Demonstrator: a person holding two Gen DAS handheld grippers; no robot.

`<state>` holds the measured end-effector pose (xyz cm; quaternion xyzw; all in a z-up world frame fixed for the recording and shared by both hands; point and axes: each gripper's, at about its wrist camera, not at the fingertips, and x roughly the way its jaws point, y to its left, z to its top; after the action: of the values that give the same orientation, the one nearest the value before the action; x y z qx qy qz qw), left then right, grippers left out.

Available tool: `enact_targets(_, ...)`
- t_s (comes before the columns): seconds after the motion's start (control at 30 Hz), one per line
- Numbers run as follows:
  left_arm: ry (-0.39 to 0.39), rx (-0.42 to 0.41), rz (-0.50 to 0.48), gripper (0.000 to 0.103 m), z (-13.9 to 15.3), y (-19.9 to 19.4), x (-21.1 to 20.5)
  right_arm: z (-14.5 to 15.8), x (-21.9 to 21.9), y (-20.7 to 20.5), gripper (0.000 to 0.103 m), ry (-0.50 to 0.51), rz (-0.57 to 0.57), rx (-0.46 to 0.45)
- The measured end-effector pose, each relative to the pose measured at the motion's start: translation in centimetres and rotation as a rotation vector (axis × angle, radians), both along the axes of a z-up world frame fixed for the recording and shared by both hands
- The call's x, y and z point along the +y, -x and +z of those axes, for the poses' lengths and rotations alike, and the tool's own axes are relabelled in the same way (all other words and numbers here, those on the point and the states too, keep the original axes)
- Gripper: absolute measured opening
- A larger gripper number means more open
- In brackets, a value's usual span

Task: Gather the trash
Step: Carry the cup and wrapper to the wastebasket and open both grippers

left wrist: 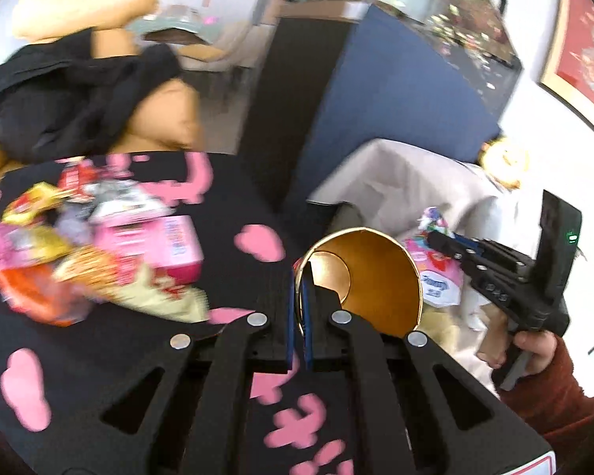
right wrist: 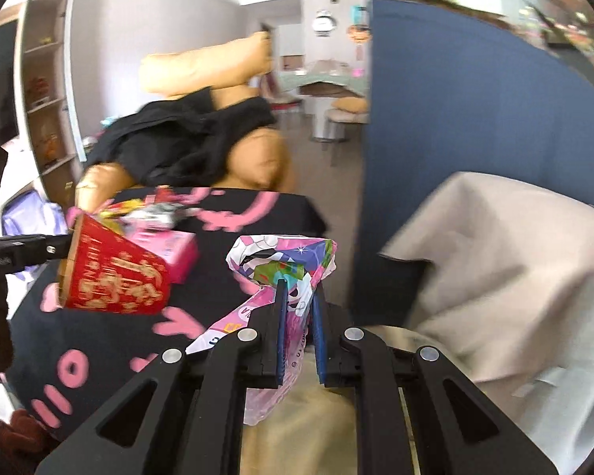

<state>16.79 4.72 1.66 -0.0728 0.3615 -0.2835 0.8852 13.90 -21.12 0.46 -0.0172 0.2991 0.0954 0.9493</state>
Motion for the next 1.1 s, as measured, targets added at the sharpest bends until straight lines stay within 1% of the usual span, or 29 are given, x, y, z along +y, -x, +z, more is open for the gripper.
enact_targets(0.13, 0.016, 0.03, -0.136, 0.003, 0.2, -0.9, -5.3, -0.3, -5.1, 1.1, 0.013, 0.02, -0.126, -0.006)
enact_targets(0.23, 0.011, 0.071, -0.211, 0.003, -0.8, -1.9, -9.3, -0.5, -8.0, 2.0, 0.013, 0.025, -0.2, -0.007)
enact_targets(0.33, 0.028, 0.141, -0.277, 0.003, -2.3, -2.8, -12.6, -0.8, -10.1, 2.8, 0.013, 0.028, -0.254, -0.01)
enact_targets(0.4, 0.031, 0.194, -0.309, 0.003, -3.7, -3.0, -14.5, -1.0, -11.1, 3.3, 0.013, 0.037, -0.277, -0.01)
enact_targets(0.47, 0.024, 0.227, -0.328, 0.003, -4.8, -2.9, -15.9, -1.1, -11.7, 3.5, 0.013, 0.049, -0.292, -0.01)
enact_targets(0.6, -0.004, 0.255, -0.342, 0.003, -6.8, -2.4, -17.6, -1.4, -12.6, 3.6, 0.013, 0.048, -0.308, -0.011)
enact_targets(0.67, -0.026, 0.251, -0.344, 0.003, -7.6, -2.1, -18.2, -1.6, -12.7, 3.4, 0.013, 0.041, -0.314, -0.01)
enact_targets(0.7, -0.041, 0.239, -0.342, 0.005, -7.8, -2.0, -18.6, -1.7, -12.8, 3.4, 0.013, 0.035, -0.316, -0.009)
enact_targets(0.73, -0.055, 0.225, -0.339, 0.016, -8.0, -1.9, -18.8, -1.7, -12.7, 3.2, 0.013, 0.031, -0.316, -0.007)
enact_targets(0.77, -0.062, 0.213, -0.342, 0.024, -8.1, -1.8, -18.8, -1.8, -12.7, 3.2, 0.013, 0.028, -0.315, -0.006)
enact_targets(0.8, -0.06, 0.208, -0.34, 0.036, -8.3, -1.9, -18.8, -2.0, -12.6, 3.2, 0.013, 0.028, -0.313, -0.003)
enact_targets(0.97, -0.054, 0.183, -0.275, 0.039, -7.6, -2.0, -17.1, -2.7, -12.1, 3.2, 0.013, 0.022, -0.291, 0.011)
enact_targets(1.0, -0.06, 0.169, -0.26, 0.04, -7.4, -2.0, -16.7, -3.0, -11.8, 3.0, 0.013, 0.018, -0.282, 0.017)
enact_targets(1.1, -0.083, 0.101, -0.211, 0.047, -6.8, -1.4, -15.4, -3.8, -10.9, 2.8, 0.013, 0.004, -0.256, 0.036)
